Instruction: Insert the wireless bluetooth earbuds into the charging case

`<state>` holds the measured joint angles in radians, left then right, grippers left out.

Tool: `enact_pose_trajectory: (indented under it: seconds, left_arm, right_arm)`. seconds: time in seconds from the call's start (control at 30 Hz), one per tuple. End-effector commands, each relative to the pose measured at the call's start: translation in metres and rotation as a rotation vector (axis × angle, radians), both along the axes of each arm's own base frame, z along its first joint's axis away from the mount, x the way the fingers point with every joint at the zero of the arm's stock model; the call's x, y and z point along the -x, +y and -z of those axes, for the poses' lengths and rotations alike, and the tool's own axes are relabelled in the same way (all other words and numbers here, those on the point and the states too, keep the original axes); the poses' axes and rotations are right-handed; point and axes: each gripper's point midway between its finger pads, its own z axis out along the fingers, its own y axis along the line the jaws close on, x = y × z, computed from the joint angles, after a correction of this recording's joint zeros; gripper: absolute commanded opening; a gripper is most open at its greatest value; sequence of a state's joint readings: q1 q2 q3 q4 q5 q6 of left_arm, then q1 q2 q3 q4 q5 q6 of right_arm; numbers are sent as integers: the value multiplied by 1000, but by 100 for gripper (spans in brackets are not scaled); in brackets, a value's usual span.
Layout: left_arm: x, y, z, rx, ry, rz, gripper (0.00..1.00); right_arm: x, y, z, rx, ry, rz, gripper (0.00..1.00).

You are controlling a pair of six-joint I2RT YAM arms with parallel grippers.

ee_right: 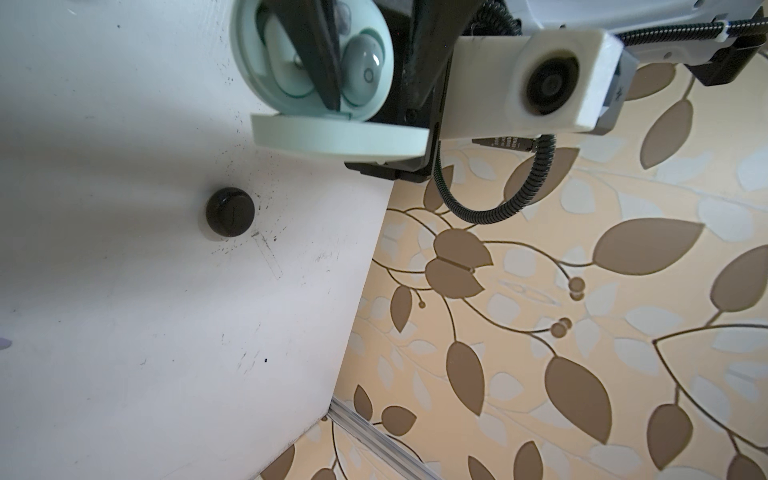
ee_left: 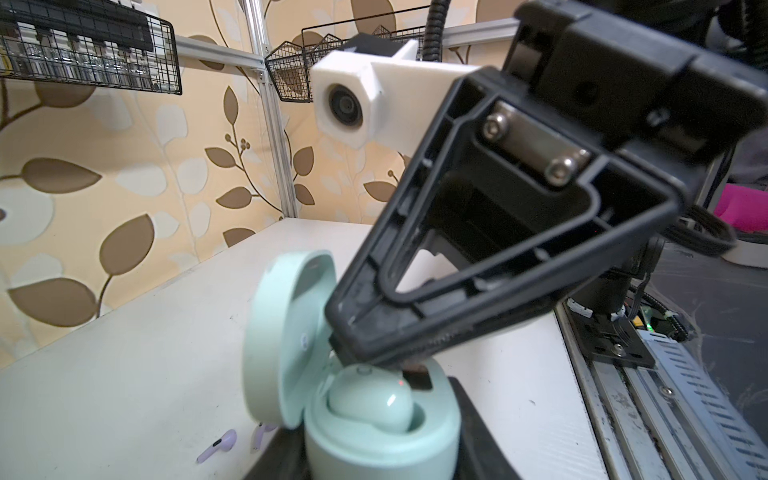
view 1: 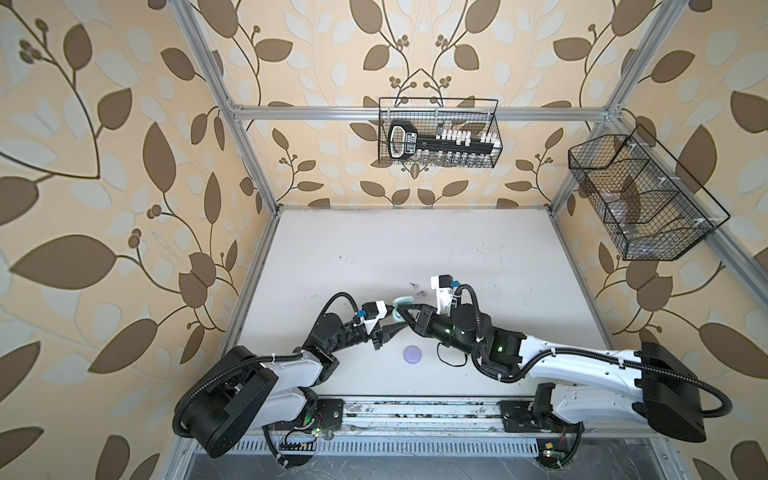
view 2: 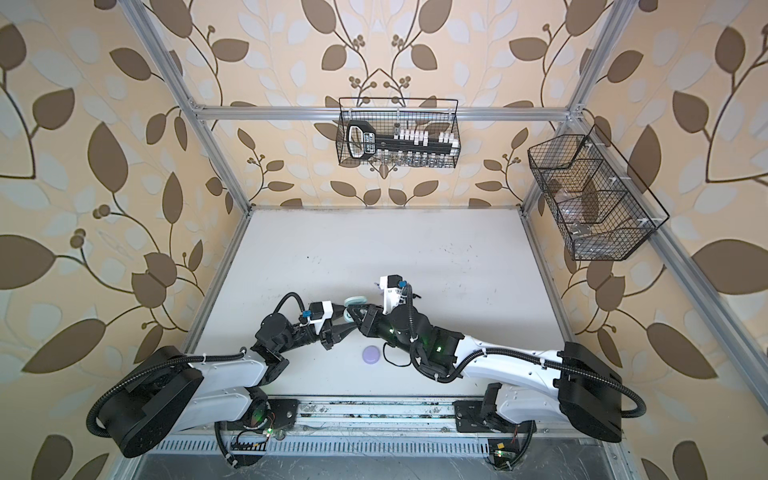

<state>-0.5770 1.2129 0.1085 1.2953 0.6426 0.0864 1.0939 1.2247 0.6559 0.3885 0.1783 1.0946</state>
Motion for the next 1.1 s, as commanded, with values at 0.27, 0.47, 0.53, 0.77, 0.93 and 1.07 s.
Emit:
enact_pose_trajectory:
  seconds: [0.27,0.47,0.53,0.77,0.93,1.07]
  left_arm:
    - [5,2,-34,72,-166,-12,0]
    - [5,-1,-29,40,-169,3,0]
    - [7,-2,-26,26,-179,19,0]
    - [26,-8,-15,-27,-228,126,0]
    - [28,-10,-11,-49,-226,151,0]
    - [20,-8,-13,-44,-214,104,0]
  right_arm:
    - [8,-18,-33,222,-123,57,42]
    - [18,-33,-62,243,-200,60,48]
    - [18,-38,-68,260,-221,69,49]
    - [-9,-51,-65,467,-245,159,35]
    - [-22,-33,-41,574,-200,122,29]
    - [-18,-25,-24,592,-176,94,25]
